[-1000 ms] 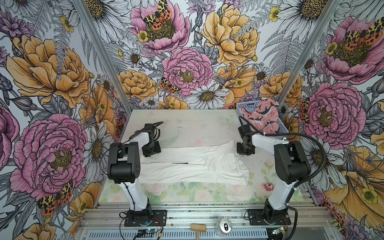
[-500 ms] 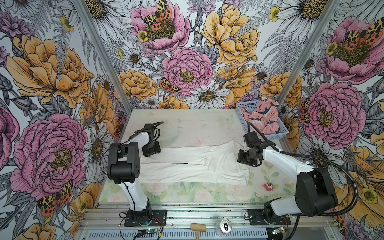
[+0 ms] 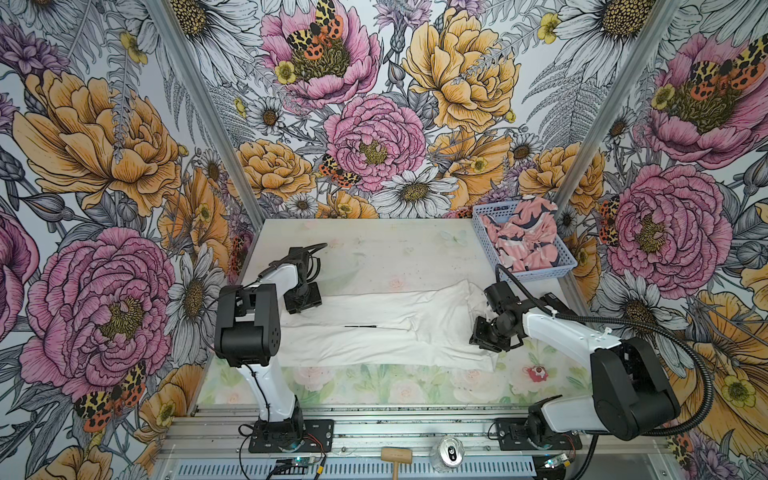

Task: Fold and stack the mixed laundry pile

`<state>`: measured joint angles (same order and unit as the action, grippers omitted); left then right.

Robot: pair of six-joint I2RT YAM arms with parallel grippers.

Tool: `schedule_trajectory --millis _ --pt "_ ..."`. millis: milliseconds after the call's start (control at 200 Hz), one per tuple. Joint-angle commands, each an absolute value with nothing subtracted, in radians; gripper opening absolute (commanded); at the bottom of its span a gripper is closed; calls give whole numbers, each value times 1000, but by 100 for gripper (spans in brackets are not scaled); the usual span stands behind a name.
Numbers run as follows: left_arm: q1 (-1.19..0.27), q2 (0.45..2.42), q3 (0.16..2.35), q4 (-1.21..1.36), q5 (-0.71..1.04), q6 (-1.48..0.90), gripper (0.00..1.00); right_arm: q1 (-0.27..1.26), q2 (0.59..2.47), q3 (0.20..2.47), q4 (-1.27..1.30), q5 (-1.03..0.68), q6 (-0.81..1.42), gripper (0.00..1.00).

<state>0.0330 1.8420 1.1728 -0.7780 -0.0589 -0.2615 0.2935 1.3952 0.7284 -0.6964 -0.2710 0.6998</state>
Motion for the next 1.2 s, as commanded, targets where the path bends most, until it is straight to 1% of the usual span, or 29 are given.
schedule_trajectory --millis 0,65,135,190,300,340,655,1101,1196 --pt "38 1865 1153 -781 -69 -248 57 298 1399 729 -652 -273 718 34" --pt "39 1863 1152 -781 -70 -250 57 299 1408 727 -647 -266 715 30" --pt "39 1862 1150 -781 -70 -250 57 299 1417 723 -640 -264 715 24" --pt "39 1861 1148 -781 -69 -252 57 299 1419 720 -635 -265 716 16" --pt "38 1858 1145 -780 -73 -251 57 298 1408 708 -634 -270 717 3" --pt "39 1856 1144 -781 -72 -251 57 298 1396 701 -637 -274 721 0" --pt "39 1855 1139 -781 -74 -246 57 311 1268 645 -684 -301 777 0" --pt "40 1860 1140 -781 -69 -244 57 323 1259 615 -701 -295 799 0" --pt "38 1856 1140 -782 -64 -244 57 324 1254 630 -725 -282 788 13"
